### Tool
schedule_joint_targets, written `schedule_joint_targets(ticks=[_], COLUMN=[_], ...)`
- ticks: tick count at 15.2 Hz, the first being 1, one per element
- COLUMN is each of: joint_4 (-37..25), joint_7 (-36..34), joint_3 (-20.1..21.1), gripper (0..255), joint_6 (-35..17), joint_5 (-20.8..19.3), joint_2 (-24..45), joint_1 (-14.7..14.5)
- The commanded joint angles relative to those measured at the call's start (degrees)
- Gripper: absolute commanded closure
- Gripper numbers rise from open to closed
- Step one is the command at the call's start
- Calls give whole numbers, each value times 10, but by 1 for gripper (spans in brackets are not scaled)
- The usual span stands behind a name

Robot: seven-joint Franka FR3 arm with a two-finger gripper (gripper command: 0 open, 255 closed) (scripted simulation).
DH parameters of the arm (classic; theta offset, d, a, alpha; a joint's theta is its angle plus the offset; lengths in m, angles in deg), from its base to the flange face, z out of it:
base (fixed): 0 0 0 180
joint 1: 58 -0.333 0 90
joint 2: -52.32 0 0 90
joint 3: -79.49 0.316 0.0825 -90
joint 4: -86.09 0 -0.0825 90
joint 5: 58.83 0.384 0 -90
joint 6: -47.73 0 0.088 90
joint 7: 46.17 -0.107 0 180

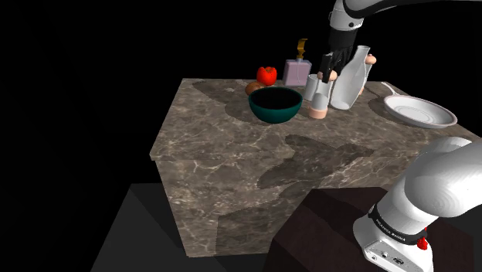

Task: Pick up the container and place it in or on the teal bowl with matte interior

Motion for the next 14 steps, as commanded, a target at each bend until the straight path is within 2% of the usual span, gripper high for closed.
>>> schedule_joint_targets(ticks=[1,14], joint_4=[-13,-129], joint_7=[1,17], joint_3=[2,9], gripper=[255,255], joint_6=[14,109], joint_5=[1,9], joint_2=[0,19], joint_1=[-1,-3])
